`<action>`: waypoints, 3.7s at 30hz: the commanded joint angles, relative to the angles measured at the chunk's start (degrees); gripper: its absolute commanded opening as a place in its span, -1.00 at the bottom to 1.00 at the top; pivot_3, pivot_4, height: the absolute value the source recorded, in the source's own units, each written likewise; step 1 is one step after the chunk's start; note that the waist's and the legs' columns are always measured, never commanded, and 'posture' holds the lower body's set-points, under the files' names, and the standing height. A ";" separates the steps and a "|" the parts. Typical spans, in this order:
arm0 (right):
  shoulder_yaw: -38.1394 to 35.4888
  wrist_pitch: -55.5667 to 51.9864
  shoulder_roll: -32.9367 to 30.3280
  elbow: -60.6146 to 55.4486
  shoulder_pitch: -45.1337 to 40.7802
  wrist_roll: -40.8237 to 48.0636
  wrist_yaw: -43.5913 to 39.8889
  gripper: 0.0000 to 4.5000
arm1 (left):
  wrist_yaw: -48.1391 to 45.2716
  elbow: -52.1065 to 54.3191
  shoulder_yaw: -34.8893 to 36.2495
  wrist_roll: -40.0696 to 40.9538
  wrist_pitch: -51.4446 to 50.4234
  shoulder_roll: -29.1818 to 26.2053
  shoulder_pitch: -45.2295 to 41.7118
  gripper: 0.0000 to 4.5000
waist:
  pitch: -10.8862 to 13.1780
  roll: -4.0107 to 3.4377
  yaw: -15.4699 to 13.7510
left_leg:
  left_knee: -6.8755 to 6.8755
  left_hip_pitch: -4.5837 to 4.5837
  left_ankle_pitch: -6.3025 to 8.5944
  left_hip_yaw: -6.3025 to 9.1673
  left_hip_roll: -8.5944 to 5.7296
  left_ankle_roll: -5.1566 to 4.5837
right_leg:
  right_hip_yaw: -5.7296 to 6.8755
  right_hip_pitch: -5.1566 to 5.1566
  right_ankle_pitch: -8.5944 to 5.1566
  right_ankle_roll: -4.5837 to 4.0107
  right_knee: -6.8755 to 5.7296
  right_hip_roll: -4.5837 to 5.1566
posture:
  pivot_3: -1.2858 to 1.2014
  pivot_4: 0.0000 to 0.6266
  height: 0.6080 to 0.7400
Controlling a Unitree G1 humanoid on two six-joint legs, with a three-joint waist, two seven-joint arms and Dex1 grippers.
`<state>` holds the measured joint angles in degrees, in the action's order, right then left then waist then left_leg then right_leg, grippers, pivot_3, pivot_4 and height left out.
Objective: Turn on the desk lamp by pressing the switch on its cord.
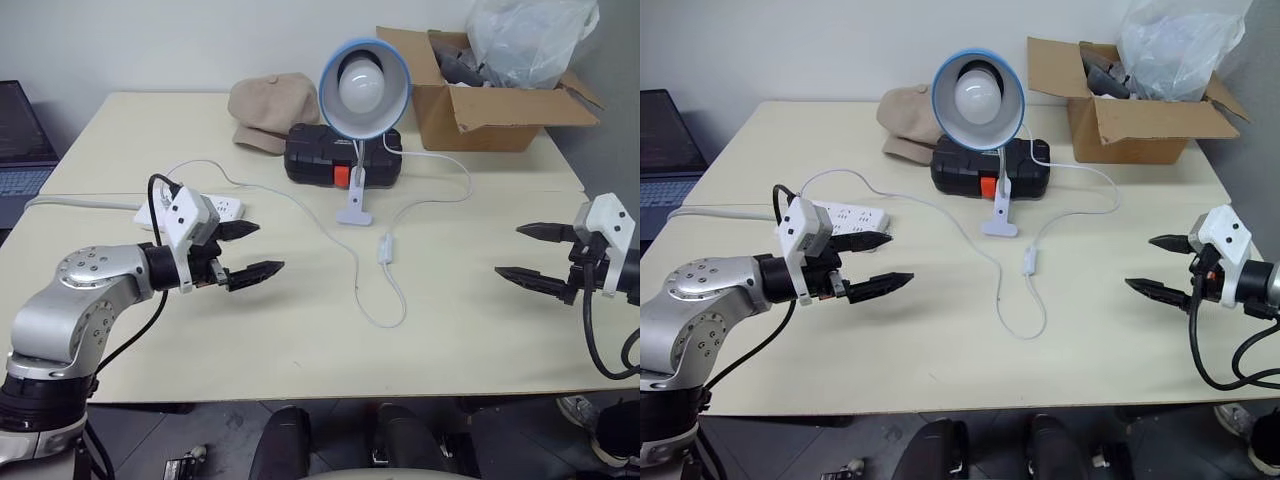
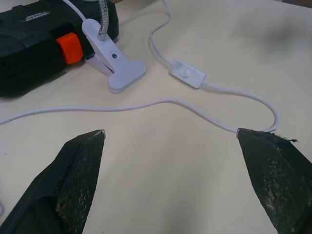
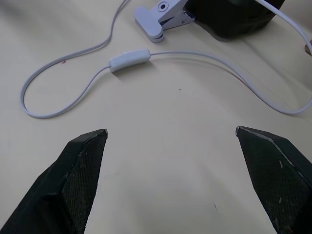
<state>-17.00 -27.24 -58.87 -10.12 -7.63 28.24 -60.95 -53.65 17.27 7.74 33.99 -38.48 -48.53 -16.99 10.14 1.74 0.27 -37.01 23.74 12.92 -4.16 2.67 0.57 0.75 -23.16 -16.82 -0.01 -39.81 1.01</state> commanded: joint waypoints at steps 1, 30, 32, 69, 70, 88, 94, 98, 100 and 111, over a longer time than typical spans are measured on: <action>-1.53 1.28 0.04 -0.52 -1.06 -0.14 0.31 0.97 | -1.69 0.93 1.10 2.25 -0.30 0.11 0.22 1.00 | 0.00 0.00 -0.01 | 0.00 0.00 0.00 0.00 0.00 0.00 | 0.00 0.00 0.00 0.00 0.00 0.00 | 0.03 -0.52 1.00; 10.52 -53.59 23.22 6.12 -32.20 8.04 29.13 0.97 | -11.61 -1.52 -7.14 1.34 2.44 0.69 -4.39 1.00 | 0.00 0.01 0.22 | -0.02 0.09 0.00 -0.01 -0.01 0.00 | -0.02 -0.07 0.16 -0.27 -0.01 0.00 | 0.03 -0.52 1.00; 9.84 -55.47 26.61 10.60 -36.14 7.28 31.30 0.97 | -12.27 -1.86 -7.90 0.61 3.12 0.93 -5.01 1.00 | -0.01 0.02 0.37 | -0.04 0.06 0.00 -0.02 0.00 0.00 | -0.03 -0.08 0.16 -0.28 -0.06 0.00 | 0.03 -0.52 1.00; 17.82 -43.17 41.06 50.12 -57.26 -7.18 30.17 0.97 | -10.51 -1.89 -10.75 -5.09 7.58 5.70 -4.26 1.00 | -0.01 0.01 1.46 | 0.01 0.14 0.01 -0.01 0.01 -0.03 | -0.02 -0.16 0.17 -0.30 -0.10 -0.01 | 0.03 -0.52 1.00; 17.77 -43.07 41.15 50.35 -57.32 -7.25 30.12 0.97 | -10.44 -1.84 -10.71 -5.16 7.58 5.76 -4.22 1.00 | -0.01 0.01 1.46 | 0.02 0.14 0.01 -0.01 0.01 -0.03 | -0.02 -0.16 0.17 -0.30 -0.09 -0.01 | 0.03 -0.52 1.00; 16.69 -43.51 42.36 51.91 -57.85 -8.55 29.30 -0.32 | -9.15 -0.97 -10.31 -5.25 7.71 5.96 -3.35 1.00 | -0.01 0.01 1.49 | 0.03 0.14 0.01 -0.01 0.01 -0.03 | -0.02 -0.16 0.17 -0.30 -0.09 -0.01 | 0.03 -0.52 1.00; 12.93 -45.25 41.71 50.39 -57.22 -6.71 29.27 -0.83 | -8.89 -1.37 -10.15 -5.07 7.33 6.12 -4.13 1.00 | -0.01 0.01 1.48 | 0.03 0.14 0.01 0.00 0.01 -0.03 | -0.01 -0.16 0.17 -0.30 -0.09 0.00 | 0.03 -0.52 1.00; 8.33 -47.79 41.37 45.37 -55.12 -4.20 30.23 -0.83 | -8.42 -1.76 -9.75 -4.33 6.36 6.47 -5.15 1.00 | -0.01 0.01 1.44 | 0.03 0.17 0.01 0.00 0.00 -0.03 | -0.01 -0.16 0.17 -0.30 -0.07 0.00 | 0.03 -0.52 1.00; 3.56 -48.59 41.85 40.40 -52.78 -2.15 31.95 -0.83 | -7.77 -2.29 -9.25 -2.93 4.77 7.22 -6.50 1.00 | -0.01 0.01 1.42 | 0.03 0.16 0.01 0.01 0.01 -0.03 | -0.01 -0.16 0.17 -0.30 -0.07 0.00 | 0.03 -0.52 1.00; -9.41 -54.71 50.13 0.96 -33.16 18.79 32.53 -0.83 | -5.86 -9.51 -5.64 9.95 -10.03 13.73 -16.10 1.00 | -0.01 0.01 1.60 | 0.06 0.19 0.01 0.09 -0.01 -0.02 | 0.06 -0.16 0.17 -0.28 -0.08 0.00 | 0.03 -0.52 1.00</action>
<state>-25.03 -80.38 -9.31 -2.55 -41.37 42.16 -28.21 -58.65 8.35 0.97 40.74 -45.83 -35.21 -31.89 10.13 1.75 1.87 -36.96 23.92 12.94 -4.07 2.66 0.55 0.80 -23.32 -16.65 -0.29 -39.89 1.01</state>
